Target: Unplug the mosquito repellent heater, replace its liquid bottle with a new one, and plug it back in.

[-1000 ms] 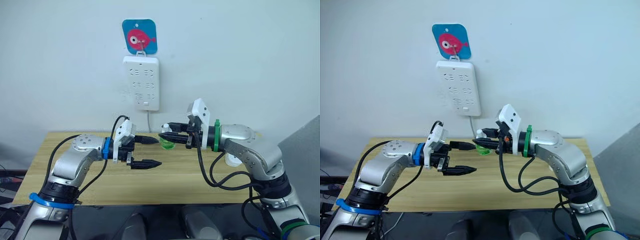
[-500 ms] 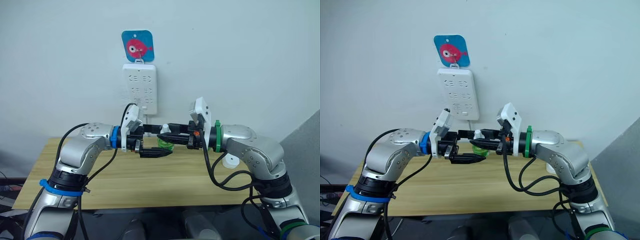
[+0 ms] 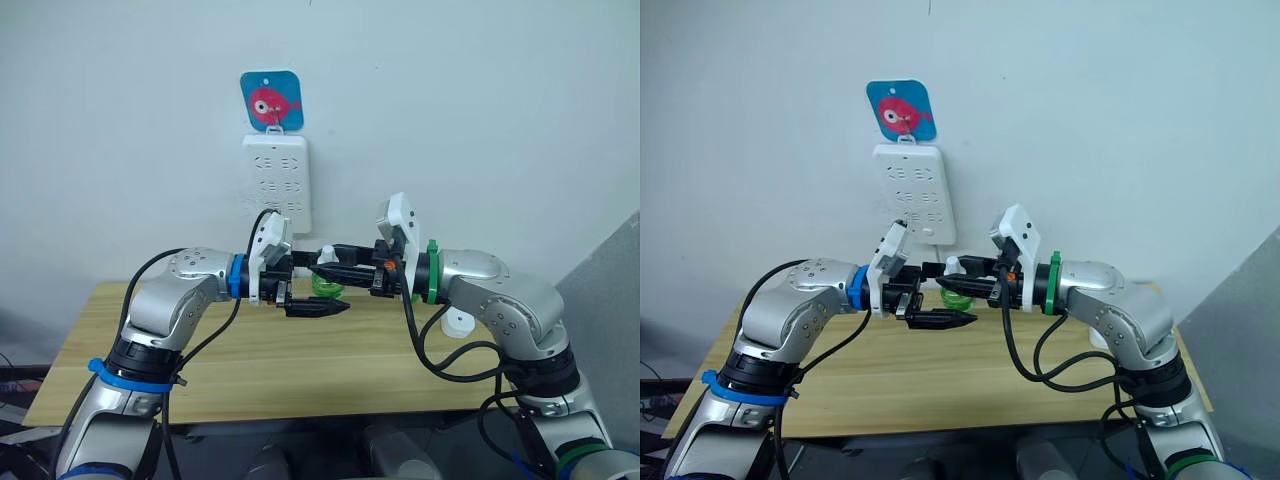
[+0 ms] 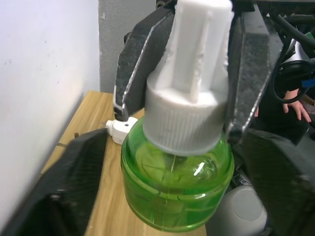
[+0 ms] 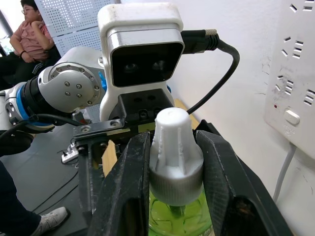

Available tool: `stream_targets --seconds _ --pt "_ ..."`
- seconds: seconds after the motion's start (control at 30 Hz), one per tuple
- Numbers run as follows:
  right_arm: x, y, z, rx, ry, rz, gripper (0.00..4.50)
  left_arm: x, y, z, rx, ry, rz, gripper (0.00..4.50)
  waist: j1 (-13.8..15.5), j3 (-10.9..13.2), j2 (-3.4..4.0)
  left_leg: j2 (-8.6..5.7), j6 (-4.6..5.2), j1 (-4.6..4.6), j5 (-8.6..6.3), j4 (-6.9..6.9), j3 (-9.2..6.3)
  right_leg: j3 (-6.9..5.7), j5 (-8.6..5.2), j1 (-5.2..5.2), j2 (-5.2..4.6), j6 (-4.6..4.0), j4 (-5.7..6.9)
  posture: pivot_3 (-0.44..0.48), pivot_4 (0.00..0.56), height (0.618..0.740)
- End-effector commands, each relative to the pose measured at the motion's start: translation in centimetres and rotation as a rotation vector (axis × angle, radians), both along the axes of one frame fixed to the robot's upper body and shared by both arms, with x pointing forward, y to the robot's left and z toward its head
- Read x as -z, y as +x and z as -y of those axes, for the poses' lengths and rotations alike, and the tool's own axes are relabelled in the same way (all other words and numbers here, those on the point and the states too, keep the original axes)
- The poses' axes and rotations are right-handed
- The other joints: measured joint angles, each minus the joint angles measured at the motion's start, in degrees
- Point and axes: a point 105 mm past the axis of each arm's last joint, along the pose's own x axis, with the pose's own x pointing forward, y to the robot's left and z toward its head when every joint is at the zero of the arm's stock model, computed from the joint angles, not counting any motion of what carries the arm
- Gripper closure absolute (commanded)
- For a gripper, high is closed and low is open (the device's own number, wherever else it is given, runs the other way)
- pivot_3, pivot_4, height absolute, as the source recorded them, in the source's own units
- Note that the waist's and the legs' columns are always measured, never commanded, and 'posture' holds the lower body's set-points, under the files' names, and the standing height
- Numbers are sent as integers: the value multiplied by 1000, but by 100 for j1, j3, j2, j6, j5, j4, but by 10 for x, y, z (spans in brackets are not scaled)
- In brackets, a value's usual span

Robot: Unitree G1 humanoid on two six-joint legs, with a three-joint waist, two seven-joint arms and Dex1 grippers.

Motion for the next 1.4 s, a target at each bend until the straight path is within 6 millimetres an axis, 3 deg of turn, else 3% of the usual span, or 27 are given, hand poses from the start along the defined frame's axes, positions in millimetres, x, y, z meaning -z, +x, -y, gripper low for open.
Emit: stream_targets --seconds 0.03,0.1,0.13,0.27,0.47,0.63,0.7,0.73,0.93,1.07,1.17,1.3,1.4 --pt "-19 -8 -2 -30 43 74 3427 -12 3 0 -7 -21 24 1477 0 -10 8 0 0 0 0 0 -1 0 0 0 1 0 0 -186 18 740" --pt "-19 -8 -2 -27 48 73 3427 -11 3 -1 -10 -20 24 2086 -1 -20 11 0 1 2 0 0 -2 -1 0 1 2 1 1 -183 19 740" --pt "-20 -7 -2 -24 56 74 3427 -11 2 -2 -11 -19 23 2176 0 -21 12 0 1 3 1 0 -2 -1 0 3 2 1 1 -183 19 740" --pt "-23 -12 -1 -99 54 84 3427 -6 -5 -3 32 29 52 2176 1 -22 12 0 2 4 2 0 -2 0 0 4 2 0 2 -170 22 740" --pt "-22 -27 5 -415 -89 132 3427 -12 -11 1 81 33 84 2176 8 -22 13 -5 2 10 2 4 -1 0 1 12 1 -1 1 -151 22 740" --pt "-15 -19 10 -515 -199 184 3427 -11 -13 0 72 41 111 2176 28 -22 13 -2 4 86 1 -10 -4 -4 -14 86 4 14 -10 -111 22 740" --pt "-18 -12 10 -485 -178 195 3427 -11 -13 1 62 37 123 2176 32 -22 13 -1 5 95 1 -11 -5 -5 -16 97 4 11 -13 -108 23 740" --pt "-20 -10 10 -478 -168 206 2698 -11 -13 1 56 33 125 2176 38 -22 13 -1 5 95 1 -10 -6 -5 -16 98 4 11 -13 -108 23 740" --pt "-24 3 25 -320 -170 262 721 -3 -14 -2 12 22 106 2176 96 -21 14 -1 4 93 1 -10 -6 -4 -16 97 4 11 -14 -141 42 740" --pt "-20 -1 53 -158 -171 224 678 -2 0 -5 -98 -24 141 2176 189 -21 14 -3 4 89 0 -10 -5 -2 -17 98 1 11 -23 -159 51 740" --pt "-18 -7 60 -43 -141 211 678 -2 13 -5 -199 -66 195 2176 196 -21 14 -3 5 85 -1 -11 -5 -1 -17 98 1 11 -31 -167 54 740" --pt "-5 -23 44 108 -88 218 678 0 22 -1 -279 -119 210 2176 148 -21 14 0 5 88 -1 -12 -2 5 -17 97 6 12 -26 -189 60 740" --pt "-5 -20 31 217 -33 230 678 4 20 3 -275 -113 211 2176 90 -20 19 9 5 93 0 -11 8 17 -18 92 16 13 -17 -189 60 740"
